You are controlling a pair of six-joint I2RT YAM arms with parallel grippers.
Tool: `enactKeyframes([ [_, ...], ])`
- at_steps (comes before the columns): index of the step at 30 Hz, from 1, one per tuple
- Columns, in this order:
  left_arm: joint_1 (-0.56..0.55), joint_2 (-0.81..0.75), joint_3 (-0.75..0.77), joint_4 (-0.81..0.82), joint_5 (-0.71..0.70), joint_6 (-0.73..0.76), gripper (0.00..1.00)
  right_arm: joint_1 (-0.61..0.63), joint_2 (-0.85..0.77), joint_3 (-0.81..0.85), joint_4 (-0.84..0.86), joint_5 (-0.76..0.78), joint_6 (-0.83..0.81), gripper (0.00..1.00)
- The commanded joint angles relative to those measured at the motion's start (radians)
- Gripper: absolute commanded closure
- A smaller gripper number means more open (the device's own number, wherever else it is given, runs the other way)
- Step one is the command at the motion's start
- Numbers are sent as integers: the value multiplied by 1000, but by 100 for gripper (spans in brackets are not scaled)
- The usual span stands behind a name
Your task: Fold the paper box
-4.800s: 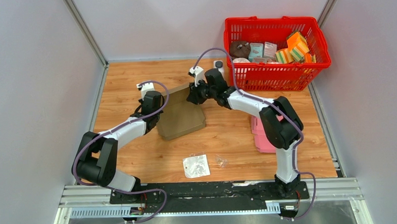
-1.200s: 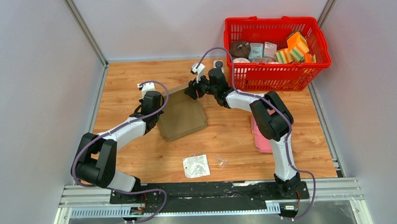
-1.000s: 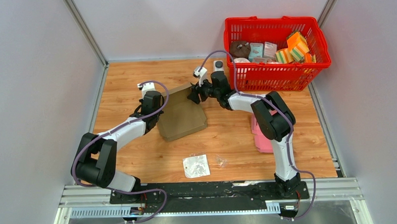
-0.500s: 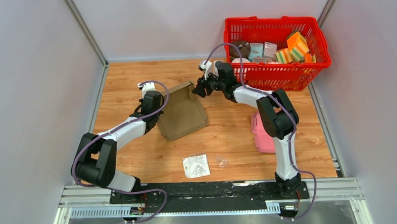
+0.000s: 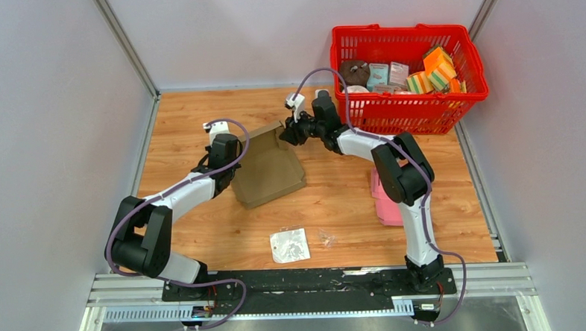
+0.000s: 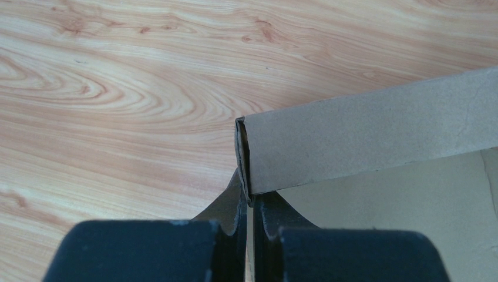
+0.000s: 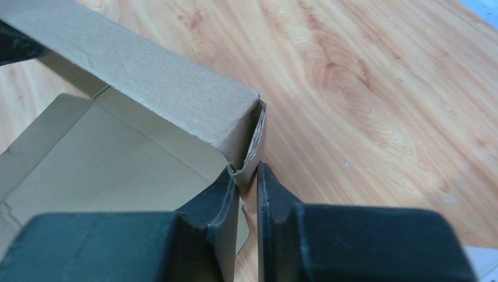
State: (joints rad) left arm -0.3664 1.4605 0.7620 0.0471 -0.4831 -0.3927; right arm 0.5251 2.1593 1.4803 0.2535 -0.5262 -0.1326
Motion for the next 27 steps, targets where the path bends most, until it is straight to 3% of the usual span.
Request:
enactKeyframes([
  [1, -5, 1, 14, -38, 26, 8, 100, 52, -1, 14, 90, 142, 2, 88],
  [3, -5, 1, 13, -36, 29, 3, 100, 72, 4, 9, 107, 204, 25, 92],
  [5, -5, 1, 14, -36, 31, -5, 100, 107, 11, 12, 110, 377, 60, 100],
  [6, -5, -2, 14, -35, 31, -15, 100, 125, 10, 11, 121, 458, 95, 100],
  [7, -5, -2, 13, -35, 29, -23, 100, 145, 8, 6, 127, 635, 97, 100],
  [13, -5, 0, 19, -67, 37, -87, 100, 228, 57, 100, 15, 1122, 189, 100],
  [19, -5, -2, 56, -151, 37, -146, 100, 245, 73, 132, -19, 1275, 196, 100],
  [24, -5, 1, 66, -161, 54, -173, 100, 256, 62, 104, 21, 1160, 136, 98],
  [27, -5, 11, 69, -167, 40, -173, 100, 242, 2, 54, -26, 1074, 165, 73],
])
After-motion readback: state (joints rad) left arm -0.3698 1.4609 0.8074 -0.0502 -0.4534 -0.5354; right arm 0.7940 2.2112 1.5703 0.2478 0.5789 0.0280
